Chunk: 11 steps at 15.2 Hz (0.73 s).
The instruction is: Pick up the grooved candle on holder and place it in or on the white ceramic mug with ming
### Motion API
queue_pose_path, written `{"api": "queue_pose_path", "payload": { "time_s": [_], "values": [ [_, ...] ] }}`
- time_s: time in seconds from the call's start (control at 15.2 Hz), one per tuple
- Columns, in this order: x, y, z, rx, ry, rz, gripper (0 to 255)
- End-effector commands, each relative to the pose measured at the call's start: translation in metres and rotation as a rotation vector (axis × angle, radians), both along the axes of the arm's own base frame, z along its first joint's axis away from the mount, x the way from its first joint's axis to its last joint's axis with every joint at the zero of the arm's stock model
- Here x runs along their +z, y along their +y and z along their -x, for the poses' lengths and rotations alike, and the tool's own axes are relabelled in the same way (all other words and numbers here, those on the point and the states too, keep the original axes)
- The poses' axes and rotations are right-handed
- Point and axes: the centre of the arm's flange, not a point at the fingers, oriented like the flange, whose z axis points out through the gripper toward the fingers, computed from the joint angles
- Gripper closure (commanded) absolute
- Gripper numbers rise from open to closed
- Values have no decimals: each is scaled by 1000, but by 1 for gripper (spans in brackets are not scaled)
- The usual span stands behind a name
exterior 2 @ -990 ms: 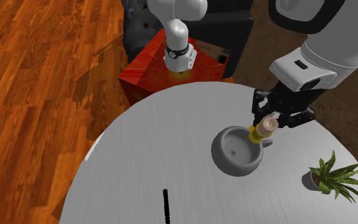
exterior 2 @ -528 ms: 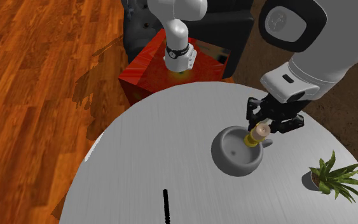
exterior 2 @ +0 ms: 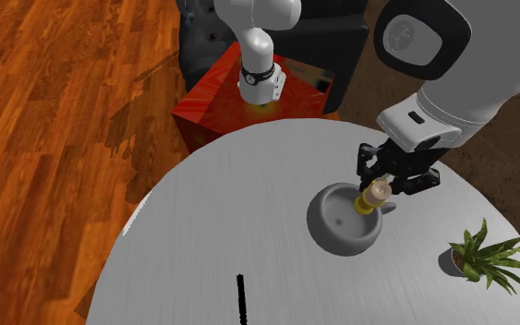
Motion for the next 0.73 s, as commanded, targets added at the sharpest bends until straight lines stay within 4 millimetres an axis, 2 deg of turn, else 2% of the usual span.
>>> {"api": "queue_pose_path", "payload": {
  "time_s": [0.0, 0.33, 0.59, 0.66],
  "values": [
    [0, 0, 0, 0, 0, 0, 0],
    [0, 0, 0, 0, 0, 0, 0],
    [49, 2, 10, 0, 0, 0, 0],
    [49, 2, 10, 0, 0, 0, 0]
  ]
}}
